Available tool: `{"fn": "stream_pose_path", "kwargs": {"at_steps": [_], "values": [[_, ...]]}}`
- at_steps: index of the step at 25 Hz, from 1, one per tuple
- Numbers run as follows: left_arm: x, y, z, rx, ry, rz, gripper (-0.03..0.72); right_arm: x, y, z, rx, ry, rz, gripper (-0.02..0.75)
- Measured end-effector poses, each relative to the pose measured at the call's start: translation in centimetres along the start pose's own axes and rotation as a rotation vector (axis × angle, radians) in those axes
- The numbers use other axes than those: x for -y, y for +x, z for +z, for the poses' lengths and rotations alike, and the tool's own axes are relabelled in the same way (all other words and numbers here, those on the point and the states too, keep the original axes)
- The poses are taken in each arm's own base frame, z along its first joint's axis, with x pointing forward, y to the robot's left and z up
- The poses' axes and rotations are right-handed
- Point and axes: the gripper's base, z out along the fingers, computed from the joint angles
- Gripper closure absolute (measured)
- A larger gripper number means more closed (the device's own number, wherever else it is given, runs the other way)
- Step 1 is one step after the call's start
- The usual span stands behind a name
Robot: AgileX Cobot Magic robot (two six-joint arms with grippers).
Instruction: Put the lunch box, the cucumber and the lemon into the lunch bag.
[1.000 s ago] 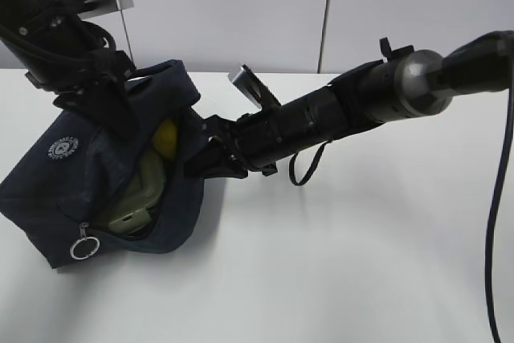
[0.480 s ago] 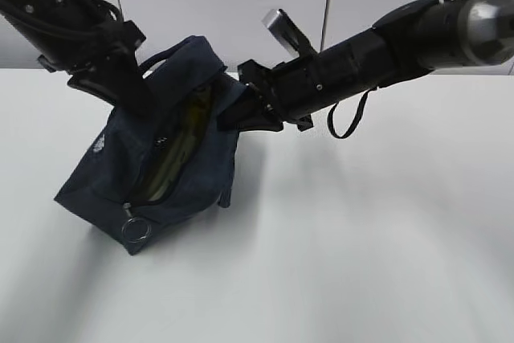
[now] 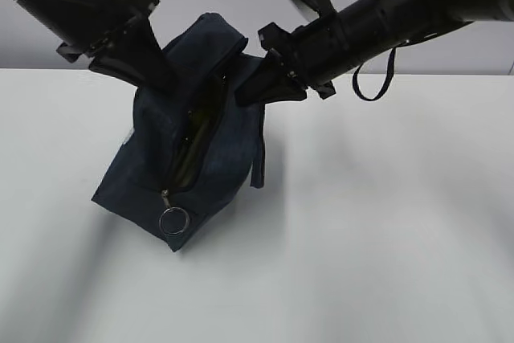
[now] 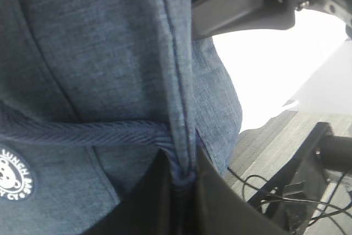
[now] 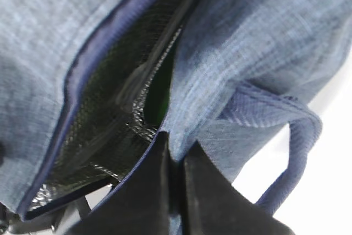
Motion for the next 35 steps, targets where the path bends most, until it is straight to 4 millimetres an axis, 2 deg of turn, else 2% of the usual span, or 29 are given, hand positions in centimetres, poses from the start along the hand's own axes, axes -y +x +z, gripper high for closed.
{"fn": "stream_pose_path", "kwargs": {"at_steps": [5,11,17,25,35], "values": [[0.6,-0.1,0.1,0.011,0.045,-0.012,0.683,-0.4,-0.6,-2.5,-0.059,0.074,-0.016,0.734],[2.4,0.0,1.5,-0.006,0.088,0.014,0.683,-0.2,-1.4,-5.0,-0.062,0.161,-0.016,0.734],[3.9,-0.2,2.9,0.013,0.113,0.03,0.683,-0.5,-1.9,-5.8,-0.062,0.22,-0.012,0.734],[4.5,-0.4,5.7,-0.005,0.131,0.026,0.683,-0.1,-1.4,-6.8,-0.108,0.36,0.001,0.734],[4.3,-0.5,6.2,-0.002,0.115,0.028,0.683,-0.2,-1.4,-7.2,-0.11,0.393,0.005,0.734]]}}
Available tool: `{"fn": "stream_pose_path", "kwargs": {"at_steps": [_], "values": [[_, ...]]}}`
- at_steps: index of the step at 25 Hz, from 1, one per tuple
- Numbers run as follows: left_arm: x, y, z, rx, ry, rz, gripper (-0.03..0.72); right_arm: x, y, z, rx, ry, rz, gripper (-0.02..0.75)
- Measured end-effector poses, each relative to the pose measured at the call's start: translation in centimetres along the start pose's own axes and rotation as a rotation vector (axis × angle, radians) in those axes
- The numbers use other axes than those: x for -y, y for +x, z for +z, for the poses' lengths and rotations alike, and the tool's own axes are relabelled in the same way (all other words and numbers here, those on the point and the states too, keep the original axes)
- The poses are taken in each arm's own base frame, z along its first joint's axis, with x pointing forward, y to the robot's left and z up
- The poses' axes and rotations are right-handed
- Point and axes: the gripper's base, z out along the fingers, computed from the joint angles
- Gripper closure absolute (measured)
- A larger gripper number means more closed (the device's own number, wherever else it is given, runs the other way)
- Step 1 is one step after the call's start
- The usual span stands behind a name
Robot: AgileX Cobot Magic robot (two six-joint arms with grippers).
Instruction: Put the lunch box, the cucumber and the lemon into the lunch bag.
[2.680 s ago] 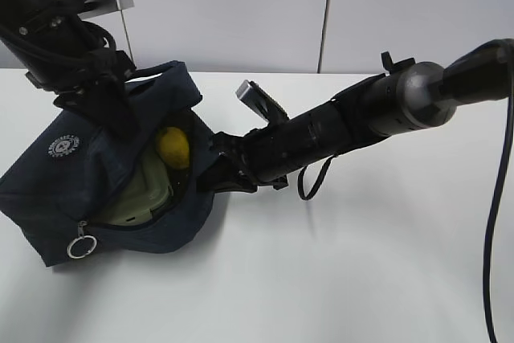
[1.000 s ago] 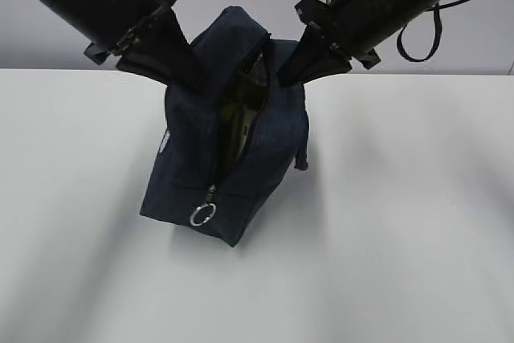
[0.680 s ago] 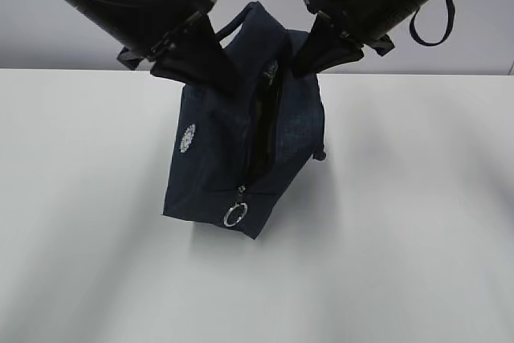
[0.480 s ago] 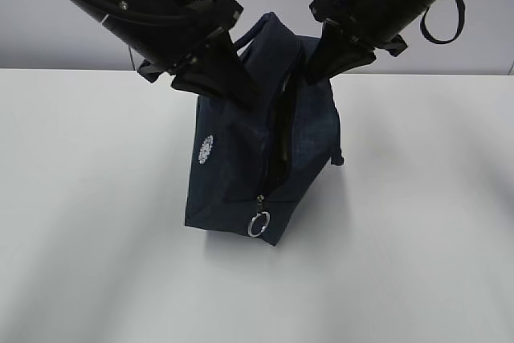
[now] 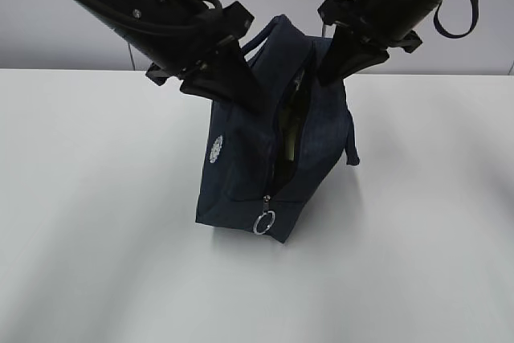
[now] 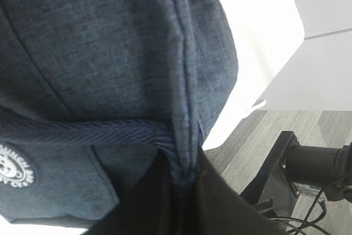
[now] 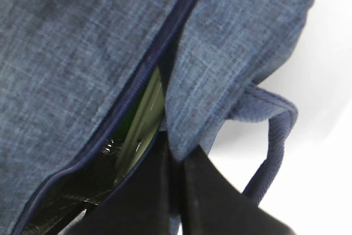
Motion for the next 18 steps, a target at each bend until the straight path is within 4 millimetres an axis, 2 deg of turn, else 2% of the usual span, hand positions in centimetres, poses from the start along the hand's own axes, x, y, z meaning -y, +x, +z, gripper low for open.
{"fn": "stream_pose_path", "kwargs": {"at_steps": [7,18], "values": [[-1.1,-0.1,1.6,-0.035,-0.004,-0.026,0.683,0.3,0.1,0.0,-0.011,0.034,0.0,0.734],[-1.3,0.0,1.8,-0.047,-0.046,0.006,0.683,-0.1,0.1,0.2,-0.019,0.037,-0.01,0.734]]}}
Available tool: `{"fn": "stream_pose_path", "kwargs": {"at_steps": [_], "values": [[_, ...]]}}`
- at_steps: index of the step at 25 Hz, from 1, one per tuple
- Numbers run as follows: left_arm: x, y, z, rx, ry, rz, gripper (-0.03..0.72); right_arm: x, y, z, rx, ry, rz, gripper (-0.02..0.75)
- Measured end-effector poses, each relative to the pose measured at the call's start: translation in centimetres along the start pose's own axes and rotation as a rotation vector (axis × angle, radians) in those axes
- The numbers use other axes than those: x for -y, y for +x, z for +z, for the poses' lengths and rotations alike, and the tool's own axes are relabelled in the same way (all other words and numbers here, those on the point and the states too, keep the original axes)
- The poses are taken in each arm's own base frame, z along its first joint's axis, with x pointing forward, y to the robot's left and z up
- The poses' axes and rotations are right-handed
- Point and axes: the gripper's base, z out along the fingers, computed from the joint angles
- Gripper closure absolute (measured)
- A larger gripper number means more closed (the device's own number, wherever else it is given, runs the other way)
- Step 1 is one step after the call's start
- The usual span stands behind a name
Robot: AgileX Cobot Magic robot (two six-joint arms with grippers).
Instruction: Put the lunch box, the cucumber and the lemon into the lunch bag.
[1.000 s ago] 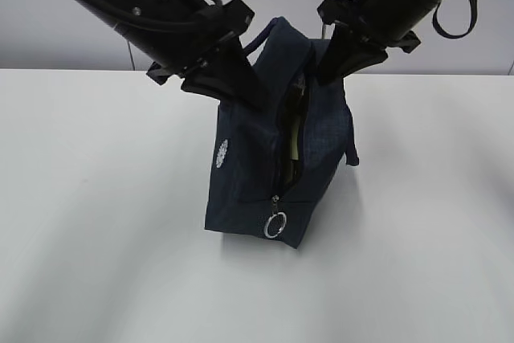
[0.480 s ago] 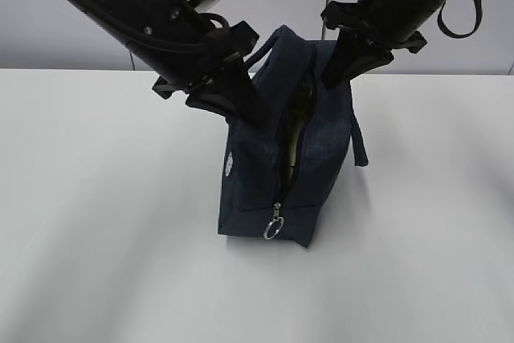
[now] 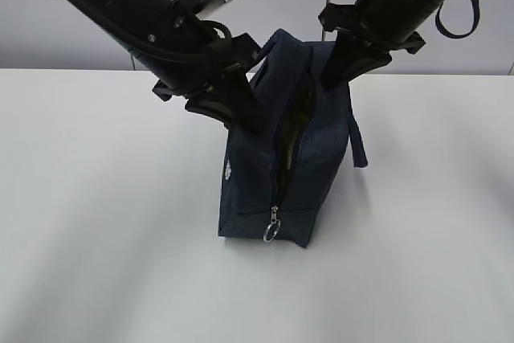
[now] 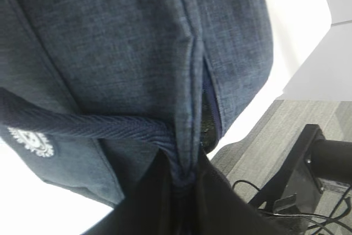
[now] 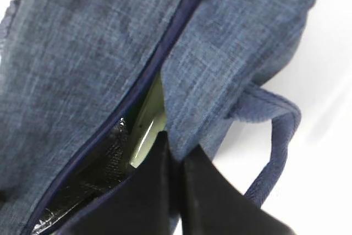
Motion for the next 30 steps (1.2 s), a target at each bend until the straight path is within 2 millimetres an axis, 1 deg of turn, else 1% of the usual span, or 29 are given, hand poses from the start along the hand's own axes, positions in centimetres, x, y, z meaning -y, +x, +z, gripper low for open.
{"fn": "stream_pose_path", "kwargs": {"at_steps": [4,12,17,24,26,28,30], "values": [[-0.2,0.0,0.2,-0.003,-0.012,0.002,0.683,0.0,0.0,0.0,-0.001,0.003,-0.001,0.734],[-1.3,0.0,1.6,-0.031,-0.011,-0.026,0.683,0.2,0.0,0.0,-0.005,0.018,-0.005,0.734],[-1.4,0.0,1.6,-0.033,-0.015,-0.025,0.683,0.5,-0.1,0.6,-0.009,0.019,0.002,0.734],[-1.6,0.0,1.6,-0.04,-0.037,-0.012,0.683,0.6,-0.1,0.9,-0.013,0.013,0.006,0.731],[-1.6,0.0,1.6,-0.04,-0.037,-0.011,0.682,0.6,-0.1,1.0,-0.013,0.01,0.009,0.716],[-1.6,0.0,1.6,-0.04,-0.039,-0.011,0.679,0.6,-0.2,1.0,-0.007,0.007,0.009,0.682],[-1.6,0.0,1.6,-0.04,-0.041,-0.009,0.671,0.5,-0.2,1.0,-0.003,-0.002,0.012,0.616]]}}
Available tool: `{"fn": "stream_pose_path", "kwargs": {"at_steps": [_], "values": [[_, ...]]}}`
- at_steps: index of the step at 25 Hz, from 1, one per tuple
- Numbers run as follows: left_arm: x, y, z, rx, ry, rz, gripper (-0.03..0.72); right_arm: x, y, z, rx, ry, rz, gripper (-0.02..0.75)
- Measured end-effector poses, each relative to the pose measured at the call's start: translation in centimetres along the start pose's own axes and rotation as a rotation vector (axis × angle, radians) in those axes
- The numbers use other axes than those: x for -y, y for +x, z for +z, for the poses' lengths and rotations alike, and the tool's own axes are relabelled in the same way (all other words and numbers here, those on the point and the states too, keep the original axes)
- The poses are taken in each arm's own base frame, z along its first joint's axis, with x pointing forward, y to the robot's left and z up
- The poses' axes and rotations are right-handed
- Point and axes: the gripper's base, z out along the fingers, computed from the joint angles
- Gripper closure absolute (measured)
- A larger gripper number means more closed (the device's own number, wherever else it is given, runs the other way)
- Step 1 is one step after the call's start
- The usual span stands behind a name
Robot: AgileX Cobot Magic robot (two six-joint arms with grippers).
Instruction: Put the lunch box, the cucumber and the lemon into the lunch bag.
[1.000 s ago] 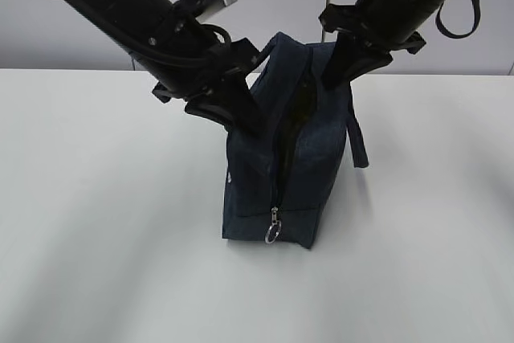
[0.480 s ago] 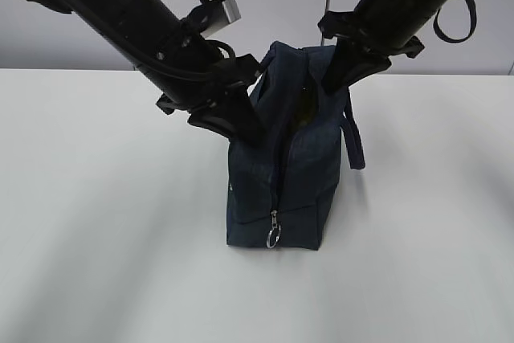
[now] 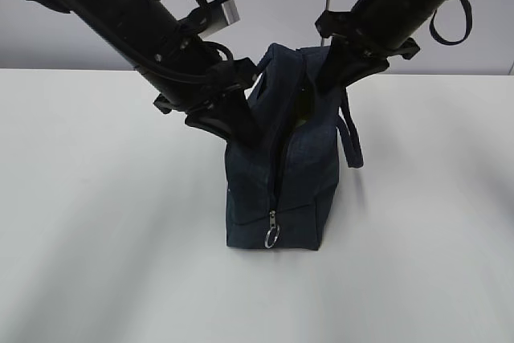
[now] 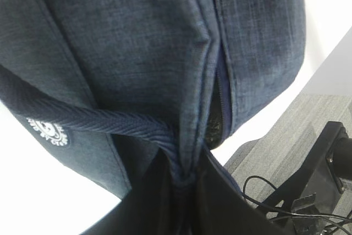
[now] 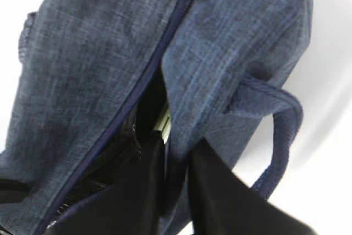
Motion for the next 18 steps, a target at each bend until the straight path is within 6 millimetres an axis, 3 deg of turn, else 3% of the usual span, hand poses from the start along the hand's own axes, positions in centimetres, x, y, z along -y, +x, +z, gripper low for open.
{"fn": "stream_pose_path", "kwargs": {"at_steps": [4,7,13,18], "values": [[-0.02,0.01,0.0,-0.001,-0.002,0.001,0.619,-0.1,-0.06,-0.04,0.005,-0.009,0.002,0.482],[-0.03,0.01,0.0,-0.001,-0.004,0.002,0.554,-0.11,-0.06,-0.04,0.005,-0.009,0.001,0.431],[-0.16,0.21,0.0,-0.023,-0.018,0.013,0.403,-0.3,-0.14,-0.05,0.014,-0.031,0.009,0.416],[-0.26,0.29,-0.01,-0.033,-0.028,0.02,0.371,-0.57,-0.24,-0.04,0.023,-0.062,0.01,0.416]]}}
